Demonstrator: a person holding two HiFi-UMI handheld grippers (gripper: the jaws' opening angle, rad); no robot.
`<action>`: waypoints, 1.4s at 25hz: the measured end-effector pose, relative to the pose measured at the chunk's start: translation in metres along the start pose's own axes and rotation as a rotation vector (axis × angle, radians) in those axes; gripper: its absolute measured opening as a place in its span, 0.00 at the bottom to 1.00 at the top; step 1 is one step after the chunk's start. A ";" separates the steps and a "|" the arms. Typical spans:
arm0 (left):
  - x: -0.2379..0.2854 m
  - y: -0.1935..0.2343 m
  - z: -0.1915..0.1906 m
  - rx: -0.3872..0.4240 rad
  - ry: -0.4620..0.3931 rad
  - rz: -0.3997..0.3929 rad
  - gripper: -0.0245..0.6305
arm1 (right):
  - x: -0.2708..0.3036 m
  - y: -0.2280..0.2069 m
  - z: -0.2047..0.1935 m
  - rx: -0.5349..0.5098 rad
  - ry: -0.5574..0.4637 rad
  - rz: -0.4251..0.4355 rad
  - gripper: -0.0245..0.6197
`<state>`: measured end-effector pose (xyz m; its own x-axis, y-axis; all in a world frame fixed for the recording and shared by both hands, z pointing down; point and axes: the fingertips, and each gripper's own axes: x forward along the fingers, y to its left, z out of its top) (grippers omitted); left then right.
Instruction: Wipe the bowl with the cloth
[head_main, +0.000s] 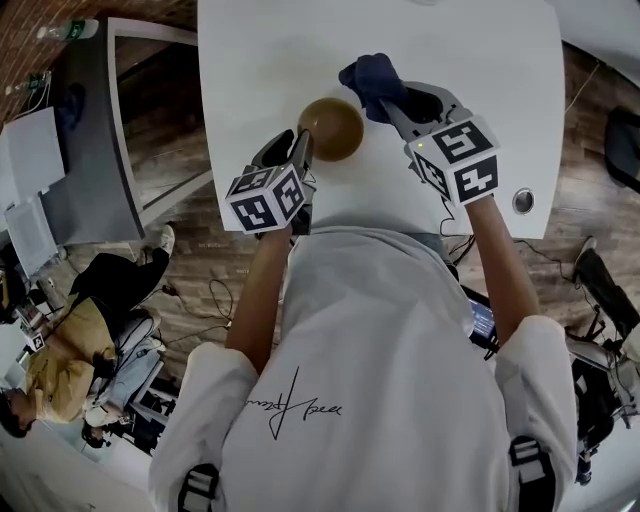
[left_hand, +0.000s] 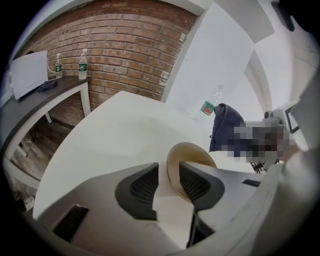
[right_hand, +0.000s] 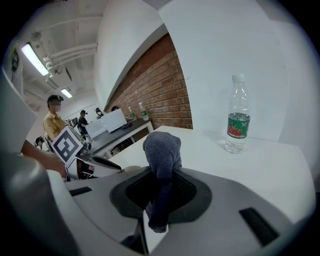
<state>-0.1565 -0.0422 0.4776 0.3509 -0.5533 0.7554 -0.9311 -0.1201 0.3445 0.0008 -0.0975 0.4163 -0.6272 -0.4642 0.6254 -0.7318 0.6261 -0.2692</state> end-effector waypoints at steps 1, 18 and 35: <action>0.002 0.000 -0.001 0.000 0.006 -0.003 0.26 | 0.002 -0.001 -0.002 -0.003 0.006 -0.002 0.12; 0.024 -0.009 -0.015 -0.005 0.041 -0.001 0.27 | 0.031 0.006 -0.024 -0.122 0.058 -0.004 0.12; 0.030 -0.006 -0.005 0.041 0.040 -0.002 0.06 | 0.049 0.014 -0.023 -0.169 0.095 0.001 0.12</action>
<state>-0.1396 -0.0538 0.5013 0.3555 -0.5198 0.7768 -0.9335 -0.1552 0.3234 -0.0339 -0.0975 0.4597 -0.5941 -0.4068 0.6940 -0.6707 0.7269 -0.1480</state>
